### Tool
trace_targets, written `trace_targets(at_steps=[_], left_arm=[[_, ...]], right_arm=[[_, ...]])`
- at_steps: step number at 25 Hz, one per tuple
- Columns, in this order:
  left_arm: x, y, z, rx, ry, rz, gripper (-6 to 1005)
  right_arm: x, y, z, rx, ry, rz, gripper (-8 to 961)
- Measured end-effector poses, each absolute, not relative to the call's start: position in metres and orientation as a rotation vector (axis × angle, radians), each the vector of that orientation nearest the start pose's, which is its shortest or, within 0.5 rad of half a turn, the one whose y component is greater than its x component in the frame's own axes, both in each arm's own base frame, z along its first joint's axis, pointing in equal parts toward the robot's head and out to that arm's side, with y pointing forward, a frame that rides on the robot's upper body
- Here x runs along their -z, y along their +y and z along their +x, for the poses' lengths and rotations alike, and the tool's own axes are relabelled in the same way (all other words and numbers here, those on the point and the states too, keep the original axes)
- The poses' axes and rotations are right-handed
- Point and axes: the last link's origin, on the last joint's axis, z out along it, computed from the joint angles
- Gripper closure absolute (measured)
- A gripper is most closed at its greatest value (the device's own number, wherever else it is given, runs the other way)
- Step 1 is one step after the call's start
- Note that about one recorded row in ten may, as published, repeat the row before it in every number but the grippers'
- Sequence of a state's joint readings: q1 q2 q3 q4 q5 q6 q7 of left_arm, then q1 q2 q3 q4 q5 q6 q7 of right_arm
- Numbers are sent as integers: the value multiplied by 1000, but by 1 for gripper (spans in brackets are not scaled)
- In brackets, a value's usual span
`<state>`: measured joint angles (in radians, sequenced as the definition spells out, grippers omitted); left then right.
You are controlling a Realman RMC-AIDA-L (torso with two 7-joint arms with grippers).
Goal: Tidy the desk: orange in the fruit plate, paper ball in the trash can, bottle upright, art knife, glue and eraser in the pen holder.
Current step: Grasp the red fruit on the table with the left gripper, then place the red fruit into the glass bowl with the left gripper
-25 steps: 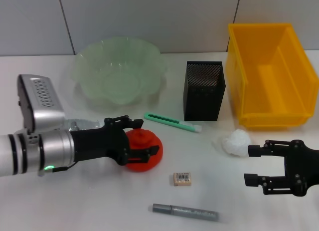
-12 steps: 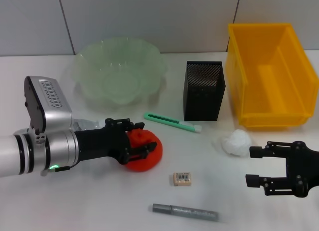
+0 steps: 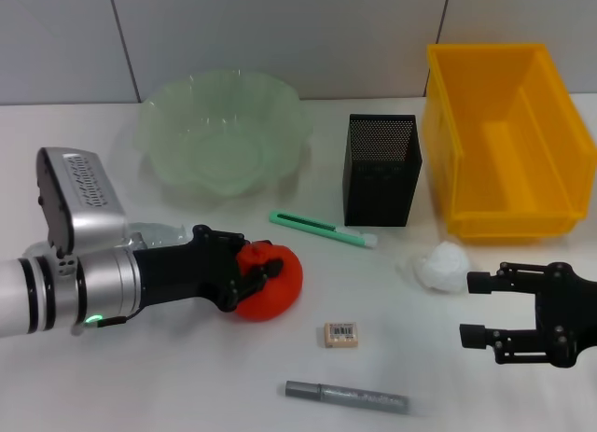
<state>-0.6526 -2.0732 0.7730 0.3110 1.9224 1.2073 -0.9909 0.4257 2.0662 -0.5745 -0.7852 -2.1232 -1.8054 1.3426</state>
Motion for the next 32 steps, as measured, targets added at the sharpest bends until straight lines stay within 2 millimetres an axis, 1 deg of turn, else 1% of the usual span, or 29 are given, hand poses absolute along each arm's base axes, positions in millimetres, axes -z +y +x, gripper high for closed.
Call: trace_targets(at_steps=[2, 3, 5, 6, 8, 10, 12, 13, 15, 16, 17, 18, 19, 20, 21, 23, 25, 26, 27, 32], left_arm=[[59, 347, -266, 544, -392, -2695, 687], [52, 345, -264, 601, -402, -2678, 702], [40, 345, -263, 659, -413, -2651, 733], [29, 346, -260, 705, -423, -2627, 748], [6, 351, -254, 776, -433, -2576, 771], [-9, 359, -245, 827, -443, -2531, 788], [-19, 369, -235, 866, -451, -2489, 805], [-19, 369, -235, 866, -451, -2489, 812], [-23, 390, -223, 869, -483, -2423, 824], [-23, 390, -223, 869, -483, -2423, 831], [-21, 415, -209, 855, -566, -2356, 837], [-19, 420, -207, 848, -580, -2344, 844], [-16, 429, -202, 835, -598, -2326, 853], [-16, 429, -202, 835, -598, -2326, 861], [-8, 443, -198, 791, -644, -2284, 870], [0, 456, -199, 742, -713, -2215, 887], [2, 459, -199, 729, -728, -2197, 890], [4, 466, -200, 688, -729, -2165, 892], [5, 468, -201, 664, -719, -2159, 893], [7, 469, -204, 650, -739, -2130, 901]], right_arm=[[-32, 284, 288, -680, 579, -2812, 196], [-32, 284, 288, -681, 579, -2811, 196], [-32, 284, 287, -683, 579, -2812, 196], [-32, 283, 287, -685, 578, -2813, 196], [-32, 283, 287, -688, 578, -2815, 196], [-31, 283, 287, -690, 581, -2813, 196], [-30, 282, 286, -698, 583, -2811, 196], [-29, 282, 286, -703, 583, -2810, 195], [-28, 283, 285, -710, 581, -2807, 195], [-28, 283, 285, -711, 582, -2806, 195], [-27, 282, 285, -713, 585, -2805, 195], [-27, 282, 285, -716, 588, -2806, 195], [-26, 282, 285, -717, 590, -2807, 195], [-26, 282, 285, -718, 591, -2808, 195], [-25, 282, 285, -719, 592, -2809, 196], [-24, 281, 285, -725, 597, -2810, 196], [-22, 282, 285, -731, 598, -2815, 196], [-22, 282, 284, -733, 597, -2818, 196], [-22, 282, 283, -732, 594, -2822, 196], [-22, 283, 283, -729, 592, -2821, 195]])
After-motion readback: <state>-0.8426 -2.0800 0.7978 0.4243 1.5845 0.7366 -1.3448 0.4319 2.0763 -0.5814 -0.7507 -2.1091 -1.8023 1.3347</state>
